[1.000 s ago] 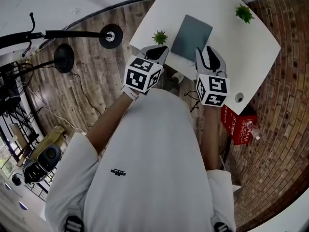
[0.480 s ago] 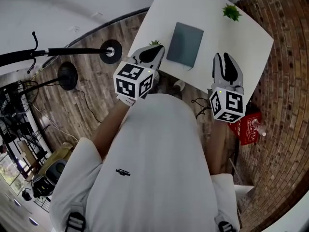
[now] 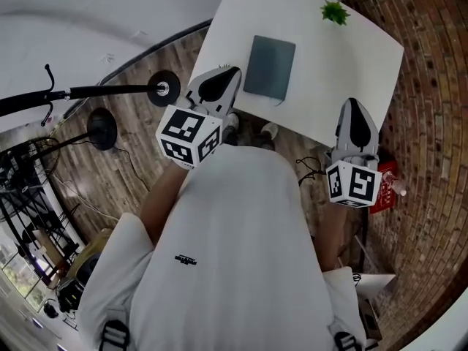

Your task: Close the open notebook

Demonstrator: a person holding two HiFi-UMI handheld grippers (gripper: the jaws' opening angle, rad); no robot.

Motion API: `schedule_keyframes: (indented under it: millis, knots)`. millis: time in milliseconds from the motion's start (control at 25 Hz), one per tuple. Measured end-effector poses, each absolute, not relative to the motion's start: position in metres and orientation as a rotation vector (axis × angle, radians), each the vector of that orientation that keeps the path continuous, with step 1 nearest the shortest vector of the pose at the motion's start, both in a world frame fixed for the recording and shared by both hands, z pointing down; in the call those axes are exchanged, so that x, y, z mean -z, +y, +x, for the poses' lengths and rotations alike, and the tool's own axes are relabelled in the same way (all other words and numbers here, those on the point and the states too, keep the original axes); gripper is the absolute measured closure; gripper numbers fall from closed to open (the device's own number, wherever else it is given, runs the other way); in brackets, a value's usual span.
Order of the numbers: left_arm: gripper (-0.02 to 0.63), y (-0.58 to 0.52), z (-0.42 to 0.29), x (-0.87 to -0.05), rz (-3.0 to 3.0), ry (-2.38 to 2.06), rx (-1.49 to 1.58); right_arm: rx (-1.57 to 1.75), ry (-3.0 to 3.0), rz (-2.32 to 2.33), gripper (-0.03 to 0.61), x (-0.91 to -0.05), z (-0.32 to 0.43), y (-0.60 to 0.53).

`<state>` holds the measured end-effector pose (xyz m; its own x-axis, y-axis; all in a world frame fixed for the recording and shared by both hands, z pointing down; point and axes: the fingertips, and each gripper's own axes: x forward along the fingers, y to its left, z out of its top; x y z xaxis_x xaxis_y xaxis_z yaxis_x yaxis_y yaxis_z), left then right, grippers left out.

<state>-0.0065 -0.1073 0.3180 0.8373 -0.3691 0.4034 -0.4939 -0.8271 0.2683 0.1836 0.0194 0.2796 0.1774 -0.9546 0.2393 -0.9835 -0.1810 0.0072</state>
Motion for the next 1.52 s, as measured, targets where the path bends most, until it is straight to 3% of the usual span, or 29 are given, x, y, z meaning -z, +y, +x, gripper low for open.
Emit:
schedule_keyframes:
  millis: [1520]
  knots:
    - [0.611, -0.09, -0.001, -0.286, 2.76, -0.687, -0.348, -0.232, -1.9, 2.375, 0.566, -0.274, 0.181, 0.046]
